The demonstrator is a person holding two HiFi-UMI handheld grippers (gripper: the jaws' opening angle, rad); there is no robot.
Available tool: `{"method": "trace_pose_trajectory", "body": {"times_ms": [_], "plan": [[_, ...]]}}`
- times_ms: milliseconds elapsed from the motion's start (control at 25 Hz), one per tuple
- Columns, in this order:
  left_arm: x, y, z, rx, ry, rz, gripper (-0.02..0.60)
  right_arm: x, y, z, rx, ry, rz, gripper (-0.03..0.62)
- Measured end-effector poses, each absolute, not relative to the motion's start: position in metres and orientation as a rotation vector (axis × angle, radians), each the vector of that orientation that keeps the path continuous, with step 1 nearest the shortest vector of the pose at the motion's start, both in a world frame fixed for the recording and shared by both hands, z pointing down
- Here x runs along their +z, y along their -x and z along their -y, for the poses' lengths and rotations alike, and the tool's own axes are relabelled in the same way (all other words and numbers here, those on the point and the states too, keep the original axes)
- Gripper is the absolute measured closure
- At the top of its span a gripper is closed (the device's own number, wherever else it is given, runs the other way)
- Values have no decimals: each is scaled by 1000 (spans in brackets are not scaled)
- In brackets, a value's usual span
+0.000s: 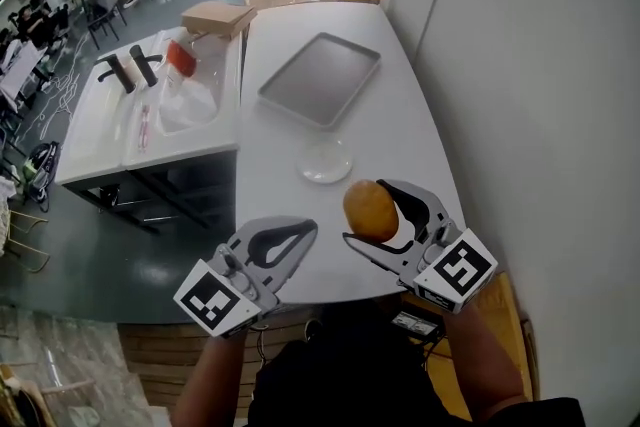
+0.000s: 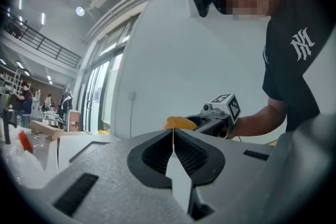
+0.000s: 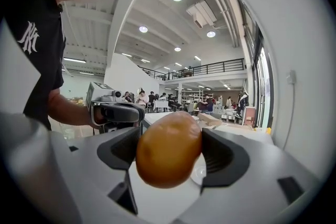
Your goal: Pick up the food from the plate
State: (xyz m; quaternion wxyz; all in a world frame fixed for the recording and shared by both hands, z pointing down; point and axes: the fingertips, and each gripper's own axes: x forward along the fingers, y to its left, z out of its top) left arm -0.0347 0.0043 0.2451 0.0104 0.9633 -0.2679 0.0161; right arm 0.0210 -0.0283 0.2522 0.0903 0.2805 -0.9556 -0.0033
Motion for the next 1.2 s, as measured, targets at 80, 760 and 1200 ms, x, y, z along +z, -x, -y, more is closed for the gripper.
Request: {"method": "trace_pose_trajectory", "body": {"times_ms": [80, 760, 1200], "plan": [[241, 31, -20, 62, -3019, 829, 574, 249, -27, 10, -22, -839, 2859, 244], [238, 1, -78, 140, -3042, 740, 574, 237, -59, -58, -8, -921, 2919, 243], [237, -6, -77, 139, -3060, 686, 574, 243, -56, -60, 47, -898, 2924, 244]]}}
